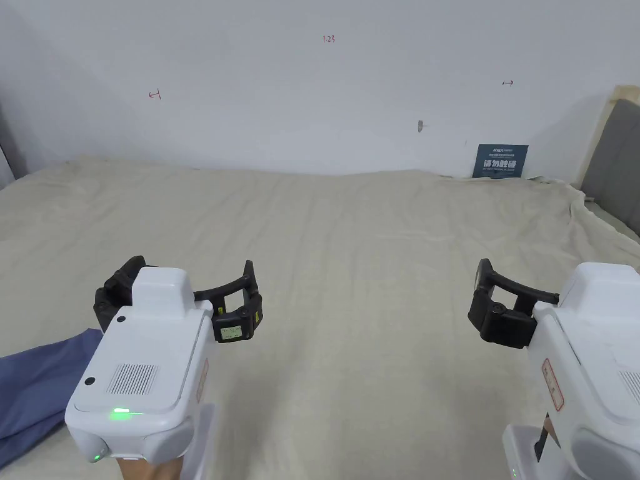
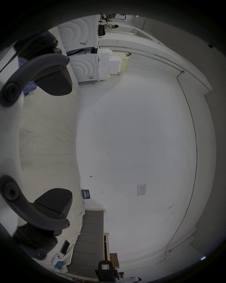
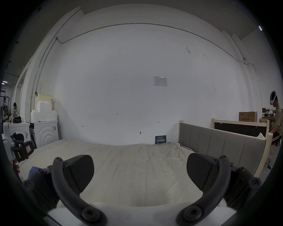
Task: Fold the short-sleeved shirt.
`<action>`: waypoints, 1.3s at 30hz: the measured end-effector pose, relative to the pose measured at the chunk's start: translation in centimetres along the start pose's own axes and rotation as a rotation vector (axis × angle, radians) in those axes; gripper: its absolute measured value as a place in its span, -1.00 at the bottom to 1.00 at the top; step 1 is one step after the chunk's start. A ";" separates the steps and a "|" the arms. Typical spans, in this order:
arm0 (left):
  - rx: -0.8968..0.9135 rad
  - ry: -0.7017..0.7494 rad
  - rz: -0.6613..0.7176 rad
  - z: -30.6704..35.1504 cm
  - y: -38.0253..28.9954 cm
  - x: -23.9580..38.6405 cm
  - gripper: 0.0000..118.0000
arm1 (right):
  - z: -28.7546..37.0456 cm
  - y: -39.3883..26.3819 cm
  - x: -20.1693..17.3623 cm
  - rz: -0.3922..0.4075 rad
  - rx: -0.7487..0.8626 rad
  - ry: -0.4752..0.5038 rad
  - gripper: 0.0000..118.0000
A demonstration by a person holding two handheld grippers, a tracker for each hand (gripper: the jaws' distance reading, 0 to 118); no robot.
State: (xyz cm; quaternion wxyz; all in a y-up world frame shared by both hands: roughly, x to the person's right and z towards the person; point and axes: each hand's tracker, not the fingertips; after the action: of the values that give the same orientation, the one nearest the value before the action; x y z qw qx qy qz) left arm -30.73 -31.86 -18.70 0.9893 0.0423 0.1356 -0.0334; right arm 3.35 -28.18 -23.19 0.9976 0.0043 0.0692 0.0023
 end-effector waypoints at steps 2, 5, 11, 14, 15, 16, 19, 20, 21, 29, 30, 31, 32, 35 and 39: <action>0.001 0.001 0.000 0.0 0.0 0.0 1.00 | 0.1 0.0 -0.1 0.001 0.000 -0.001 1.00; 0.004 0.000 -0.002 0.2 0.0 0.1 1.00 | 0.1 0.0 0.0 0.001 -0.002 0.002 1.00; 0.010 -0.002 0.005 0.3 0.1 0.1 1.00 | 0.3 0.1 -0.2 0.000 -0.002 0.005 1.00; 0.012 -0.001 -0.001 0.3 0.1 0.2 1.00 | 0.5 0.2 -0.4 0.004 -0.002 0.004 1.00; 0.012 0.000 -0.005 0.3 0.1 0.2 1.00 | 0.6 0.3 -0.5 0.004 -0.001 0.004 1.00; 0.011 0.000 -0.007 0.3 0.0 0.2 1.00 | 0.6 0.3 -0.6 0.003 -0.001 0.003 1.00; 0.011 0.000 -0.008 0.3 0.0 0.2 1.00 | 0.5 0.3 -0.4 0.000 -0.002 0.003 1.00; 0.010 0.002 -0.009 0.3 0.0 0.2 1.00 | 0.5 0.3 -0.4 0.000 -0.001 0.003 1.00; 0.009 0.001 -0.009 0.3 0.0 0.1 1.00 | 0.6 0.3 -0.4 0.000 -0.001 0.002 1.00; 0.011 0.002 -0.008 0.4 0.0 0.0 1.00 | 0.7 0.4 -0.5 -0.001 -0.006 0.005 1.00; 0.012 0.002 -0.006 0.4 0.0 0.0 1.00 | 0.6 0.3 -0.5 -0.003 -0.007 0.005 1.00; 0.011 0.002 -0.003 0.4 0.0 0.0 1.00 | 0.6 0.3 -0.5 -0.003 -0.007 0.006 1.00; 0.011 0.002 -0.001 0.4 0.0 0.0 1.00 | 0.7 0.3 -0.5 -0.002 -0.007 0.006 1.00; 0.012 0.001 -0.002 0.4 0.1 0.0 1.00 | 0.6 0.2 -0.3 0.002 -0.005 0.008 1.00; 0.013 -0.001 -0.008 0.4 0.0 0.0 1.00 | 0.4 0.1 0.0 0.001 -0.004 0.009 1.00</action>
State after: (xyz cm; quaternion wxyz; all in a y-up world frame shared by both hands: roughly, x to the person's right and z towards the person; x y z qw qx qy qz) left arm -30.59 -31.85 -18.29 0.9889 0.0483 0.1351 -0.0385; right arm 3.35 -28.09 -22.81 0.9973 0.0025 0.0734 0.0030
